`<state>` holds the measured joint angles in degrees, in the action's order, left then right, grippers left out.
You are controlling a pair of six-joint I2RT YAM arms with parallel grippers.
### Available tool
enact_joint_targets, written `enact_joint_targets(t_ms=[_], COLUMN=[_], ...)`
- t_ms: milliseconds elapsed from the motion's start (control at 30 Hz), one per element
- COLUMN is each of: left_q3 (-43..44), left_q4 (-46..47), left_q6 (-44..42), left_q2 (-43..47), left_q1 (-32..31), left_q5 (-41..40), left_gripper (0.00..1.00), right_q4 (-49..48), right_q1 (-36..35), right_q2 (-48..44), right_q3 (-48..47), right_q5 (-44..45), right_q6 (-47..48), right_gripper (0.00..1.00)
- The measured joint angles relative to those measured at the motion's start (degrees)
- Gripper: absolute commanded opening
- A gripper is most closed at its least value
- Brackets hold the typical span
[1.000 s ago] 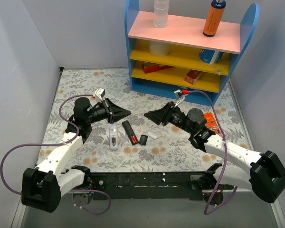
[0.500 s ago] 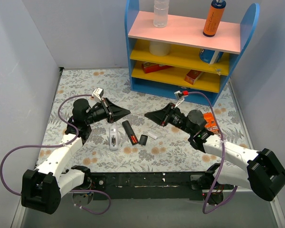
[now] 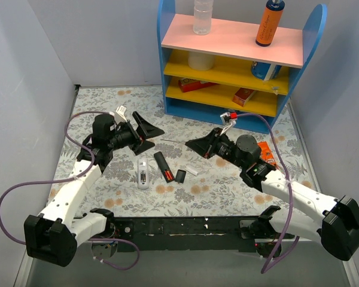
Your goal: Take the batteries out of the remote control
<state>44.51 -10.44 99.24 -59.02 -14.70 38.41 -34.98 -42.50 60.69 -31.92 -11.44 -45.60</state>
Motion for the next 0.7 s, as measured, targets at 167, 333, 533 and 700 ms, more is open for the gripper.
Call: enact_joint_targets(t_ms=[167,333,533,700], left_q3=[10.97,11.19,2.60,-2.89], left_q4=[-13.20,-19.17,-20.90,-19.52], left_q6=[-10.69,-18.47,-21.97,-22.58], left_q2=[-5.68,-13.55,-19.52,-21.86], left_q1=[2.05,11.91,18.23,17.86], left_q5=[-9.90,-10.75,-9.07,-5.86], left_gripper=[0.83,0.74,0.68,0.65], right_q4=[15.02,25.97,35.28,42.51], right_q1=[0.00,-1.75,-9.03,-14.21], right_q2=[1.01,8.22,16.37,24.74], right_q3=[-9.81,-21.88,-28.46,-35.71], right_q5=[1.68,2.47,5.81,8.76], right_q6=[7.67,14.80,21.86,26.51], right_gripper=[0.01,0.01,0.01,0.01])
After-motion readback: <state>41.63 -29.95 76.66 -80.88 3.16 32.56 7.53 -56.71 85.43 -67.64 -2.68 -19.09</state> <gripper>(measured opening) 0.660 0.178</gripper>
